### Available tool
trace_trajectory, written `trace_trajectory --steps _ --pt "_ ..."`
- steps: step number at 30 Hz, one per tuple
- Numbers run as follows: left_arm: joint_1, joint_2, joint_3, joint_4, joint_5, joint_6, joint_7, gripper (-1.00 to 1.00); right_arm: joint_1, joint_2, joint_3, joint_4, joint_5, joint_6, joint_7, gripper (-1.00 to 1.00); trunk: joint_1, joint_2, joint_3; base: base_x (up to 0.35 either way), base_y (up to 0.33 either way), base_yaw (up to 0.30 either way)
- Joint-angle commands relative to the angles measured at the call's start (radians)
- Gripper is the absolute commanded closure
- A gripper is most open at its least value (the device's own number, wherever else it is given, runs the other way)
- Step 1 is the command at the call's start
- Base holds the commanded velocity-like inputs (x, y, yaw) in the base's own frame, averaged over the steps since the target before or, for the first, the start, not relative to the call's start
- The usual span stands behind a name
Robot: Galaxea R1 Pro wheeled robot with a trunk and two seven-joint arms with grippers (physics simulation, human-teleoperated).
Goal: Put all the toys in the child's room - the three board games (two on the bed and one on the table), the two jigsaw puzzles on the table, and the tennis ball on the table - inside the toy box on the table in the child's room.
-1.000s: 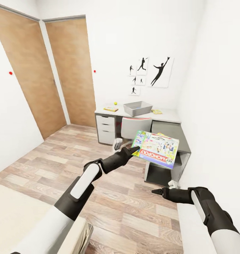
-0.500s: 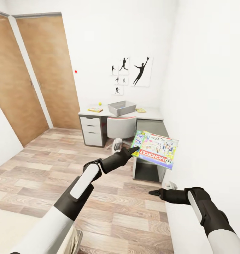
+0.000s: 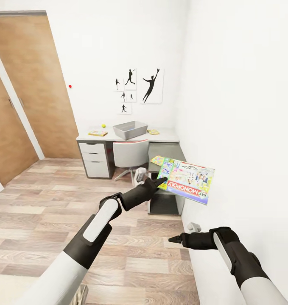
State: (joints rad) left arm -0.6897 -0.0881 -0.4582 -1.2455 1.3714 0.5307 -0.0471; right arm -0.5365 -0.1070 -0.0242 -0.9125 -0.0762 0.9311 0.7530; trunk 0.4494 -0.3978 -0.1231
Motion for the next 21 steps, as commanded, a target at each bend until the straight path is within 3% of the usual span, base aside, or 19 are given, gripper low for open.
trace_trajectory --steps 1,12,21 --pt "0.001 0.0 0.001 -0.002 0.002 0.003 -0.001 1.0 -0.001 0.0 0.003 0.0 -0.008 0.007 -0.003 -1.0 0.001 -0.002 -0.002 0.0 0.0 -0.087" --pt "0.014 0.002 0.002 -0.011 0.002 -0.003 -0.001 1.0 0.0 0.001 0.016 0.0 -0.008 0.006 -0.003 -1.0 0.001 -0.002 -0.002 0.0 0.004 -0.034" --pt "0.019 0.002 0.002 -0.012 0.001 -0.005 0.0 1.0 0.0 0.001 0.018 0.0 -0.008 0.005 -0.003 -1.0 0.001 -0.002 -0.002 0.0 0.16 -0.004"
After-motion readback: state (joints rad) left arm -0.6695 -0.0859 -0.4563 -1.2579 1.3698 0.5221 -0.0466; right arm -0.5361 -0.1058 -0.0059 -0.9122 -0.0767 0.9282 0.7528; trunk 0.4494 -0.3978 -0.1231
